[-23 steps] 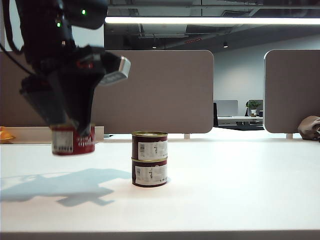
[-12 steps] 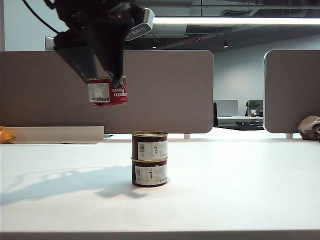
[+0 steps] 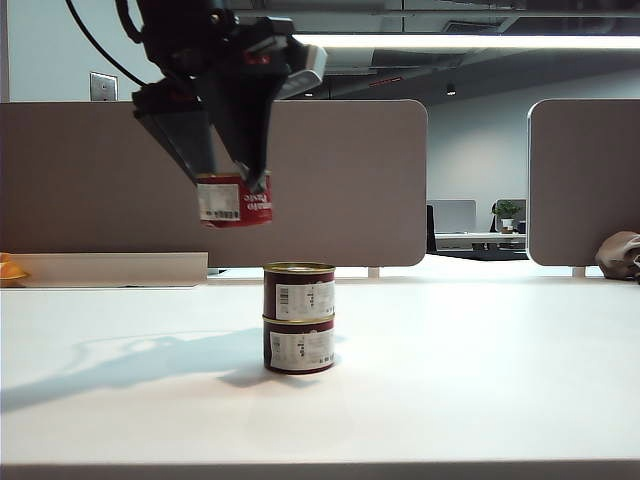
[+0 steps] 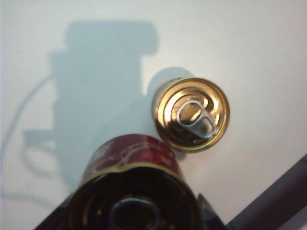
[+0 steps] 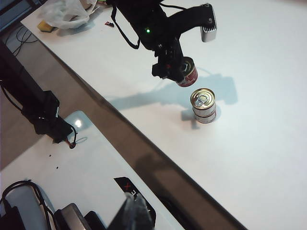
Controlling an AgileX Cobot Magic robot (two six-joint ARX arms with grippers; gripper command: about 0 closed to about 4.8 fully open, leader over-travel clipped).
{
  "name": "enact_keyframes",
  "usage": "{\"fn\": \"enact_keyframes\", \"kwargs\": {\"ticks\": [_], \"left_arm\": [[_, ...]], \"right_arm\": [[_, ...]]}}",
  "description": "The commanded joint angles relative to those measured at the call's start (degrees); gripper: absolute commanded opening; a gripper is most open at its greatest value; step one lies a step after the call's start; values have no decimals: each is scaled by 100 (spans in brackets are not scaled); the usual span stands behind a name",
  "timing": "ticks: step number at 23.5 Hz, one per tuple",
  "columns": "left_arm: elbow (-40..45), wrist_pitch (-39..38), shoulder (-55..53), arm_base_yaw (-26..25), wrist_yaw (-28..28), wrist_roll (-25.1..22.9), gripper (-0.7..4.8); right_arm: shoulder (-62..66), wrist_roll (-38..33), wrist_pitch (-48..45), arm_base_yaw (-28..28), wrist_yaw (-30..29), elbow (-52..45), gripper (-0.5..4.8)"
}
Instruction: Pick up the cans one by one and stack them together.
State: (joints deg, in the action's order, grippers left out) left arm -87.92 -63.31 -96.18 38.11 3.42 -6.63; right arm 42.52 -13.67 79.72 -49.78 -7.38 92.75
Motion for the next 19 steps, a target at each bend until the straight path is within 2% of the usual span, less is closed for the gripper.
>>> {"fn": "enact_keyframes", "kwargs": {"ticks": [1,19], "left_arm": [[-61,227,-50,94,94,-24,236],[-61,765,-361,306,328,-22,236]], "right_arm": [[-39,-7,-33,7,-26,-4,-6],[-39,-7,-35,7,-22,-11,-6]]}}
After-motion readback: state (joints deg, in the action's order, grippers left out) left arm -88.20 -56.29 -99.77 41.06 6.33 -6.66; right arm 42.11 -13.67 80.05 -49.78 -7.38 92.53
